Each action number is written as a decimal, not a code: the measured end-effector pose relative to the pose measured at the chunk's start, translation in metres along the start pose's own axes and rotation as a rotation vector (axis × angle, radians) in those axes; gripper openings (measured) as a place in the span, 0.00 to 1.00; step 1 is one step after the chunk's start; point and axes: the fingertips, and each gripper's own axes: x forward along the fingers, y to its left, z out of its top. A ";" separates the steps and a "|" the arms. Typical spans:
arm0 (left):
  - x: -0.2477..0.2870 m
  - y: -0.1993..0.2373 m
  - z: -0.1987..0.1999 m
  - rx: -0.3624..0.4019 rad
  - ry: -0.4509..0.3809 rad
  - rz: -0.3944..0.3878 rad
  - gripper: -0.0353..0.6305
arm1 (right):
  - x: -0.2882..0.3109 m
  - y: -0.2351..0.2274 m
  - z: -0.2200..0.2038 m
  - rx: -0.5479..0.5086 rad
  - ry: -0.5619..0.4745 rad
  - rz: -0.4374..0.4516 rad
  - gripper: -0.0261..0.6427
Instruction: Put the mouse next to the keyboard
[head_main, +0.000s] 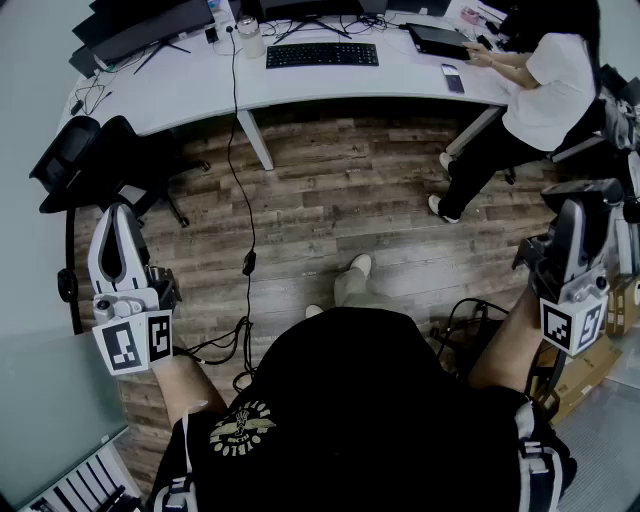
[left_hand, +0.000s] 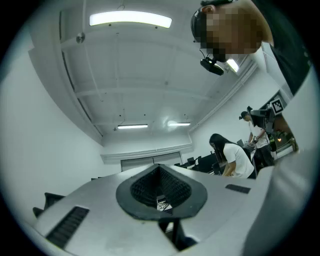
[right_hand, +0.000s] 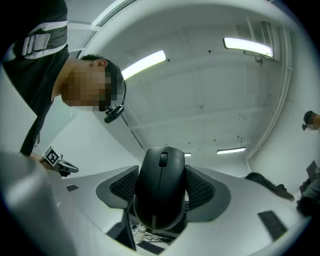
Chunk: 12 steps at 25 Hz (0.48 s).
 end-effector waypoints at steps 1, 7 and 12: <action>-0.007 0.005 -0.001 -0.010 0.003 0.002 0.06 | -0.003 0.007 0.001 -0.001 0.005 -0.004 0.47; -0.030 0.014 -0.009 -0.029 0.010 -0.002 0.06 | -0.022 0.029 0.006 -0.013 0.031 -0.005 0.47; -0.020 0.004 -0.016 -0.028 0.015 -0.015 0.06 | -0.017 0.029 0.000 -0.017 0.026 0.006 0.47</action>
